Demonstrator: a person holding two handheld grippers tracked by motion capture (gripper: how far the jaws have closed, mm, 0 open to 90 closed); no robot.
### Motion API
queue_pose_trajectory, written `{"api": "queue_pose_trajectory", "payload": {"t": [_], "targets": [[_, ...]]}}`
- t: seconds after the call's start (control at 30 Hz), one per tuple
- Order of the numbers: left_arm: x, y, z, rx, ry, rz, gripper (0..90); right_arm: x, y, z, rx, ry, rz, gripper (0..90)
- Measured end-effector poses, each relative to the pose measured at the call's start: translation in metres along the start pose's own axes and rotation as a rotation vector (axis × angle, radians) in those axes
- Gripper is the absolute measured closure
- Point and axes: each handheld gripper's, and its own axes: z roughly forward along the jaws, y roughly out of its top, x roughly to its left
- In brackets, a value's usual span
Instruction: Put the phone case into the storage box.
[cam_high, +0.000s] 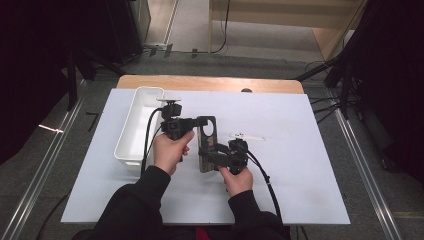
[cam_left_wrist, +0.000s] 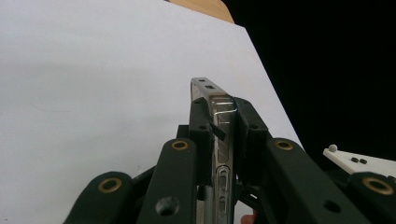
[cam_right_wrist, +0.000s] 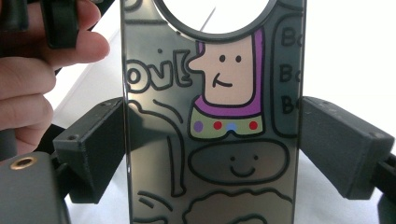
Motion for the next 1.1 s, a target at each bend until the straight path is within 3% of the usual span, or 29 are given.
{"api": "queue_pose_trajectory", "payload": {"t": [0.43,0.57,0.67,1.1], "targets": [[-0.004,0.001,-0.003,0.001,-0.018,0.011,79.4,-0.003,0.003,-0.002,0.006,0.044,-0.004,10.4],[-0.005,0.002,-0.003,0.004,-0.02,0.014,79.4,-0.003,0.004,-0.003,0.007,0.036,-0.015,8.3],[-0.007,0.002,-0.003,0.006,-0.018,0.027,79.5,-0.003,0.006,-0.003,0.028,0.029,-0.026,1.2],[-0.013,0.007,-0.01,0.006,-0.014,0.082,79.3,0.001,0.013,-0.012,0.097,0.048,-0.084,1.6]]}}
